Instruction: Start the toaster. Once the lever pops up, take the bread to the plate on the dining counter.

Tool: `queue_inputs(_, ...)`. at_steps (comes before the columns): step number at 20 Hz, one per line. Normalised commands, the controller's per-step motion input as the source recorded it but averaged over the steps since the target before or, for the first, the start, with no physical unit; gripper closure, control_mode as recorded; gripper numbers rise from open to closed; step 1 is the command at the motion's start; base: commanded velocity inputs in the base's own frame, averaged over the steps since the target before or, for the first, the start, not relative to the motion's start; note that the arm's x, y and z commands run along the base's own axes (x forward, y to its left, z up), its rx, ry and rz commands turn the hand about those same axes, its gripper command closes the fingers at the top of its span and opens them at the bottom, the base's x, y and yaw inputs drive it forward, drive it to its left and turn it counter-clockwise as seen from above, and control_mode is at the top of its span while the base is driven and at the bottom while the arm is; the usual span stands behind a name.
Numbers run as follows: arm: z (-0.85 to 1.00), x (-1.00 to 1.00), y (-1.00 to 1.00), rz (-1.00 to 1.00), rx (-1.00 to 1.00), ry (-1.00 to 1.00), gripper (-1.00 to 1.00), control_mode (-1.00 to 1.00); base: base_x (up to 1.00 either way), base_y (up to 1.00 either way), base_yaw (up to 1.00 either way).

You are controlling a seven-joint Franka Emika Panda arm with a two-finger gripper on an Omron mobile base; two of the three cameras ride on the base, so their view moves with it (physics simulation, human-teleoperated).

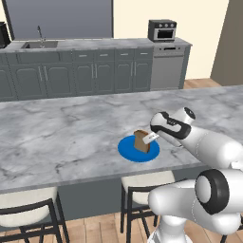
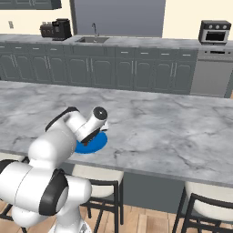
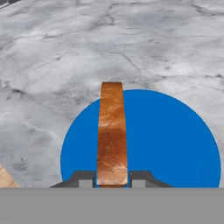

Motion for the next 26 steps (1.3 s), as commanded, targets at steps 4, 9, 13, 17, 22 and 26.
queue_inputs(4,-0.14,0.00,0.00,0.00,0.00,-0.04,1.00,-1.00,0.00,0.00,0.00)
queue_inputs(9,-0.13,0.00,0.00,0.00,0.00,-0.04,1.00,-1.00,0.00,0.00,0.00)
queue_inputs(13,-0.17,0.00,0.00,0.00,0.00,-0.02,1.00,-1.00,0.00,0.00,0.00)
queue_inputs(17,-0.13,0.03,0.01,0.00,0.00,0.00,1.00,-1.00,0.00,0.00,0.00)
queue_inputs(22,0.00,0.00,0.01,0.00,0.00,0.00,-1.00,-1.00,0.00,0.00,0.00)
queue_inputs(26,0.00,0.00,0.00,0.00,0.00,0.00,-1.00,-1.00,0.00,0.00,0.00)
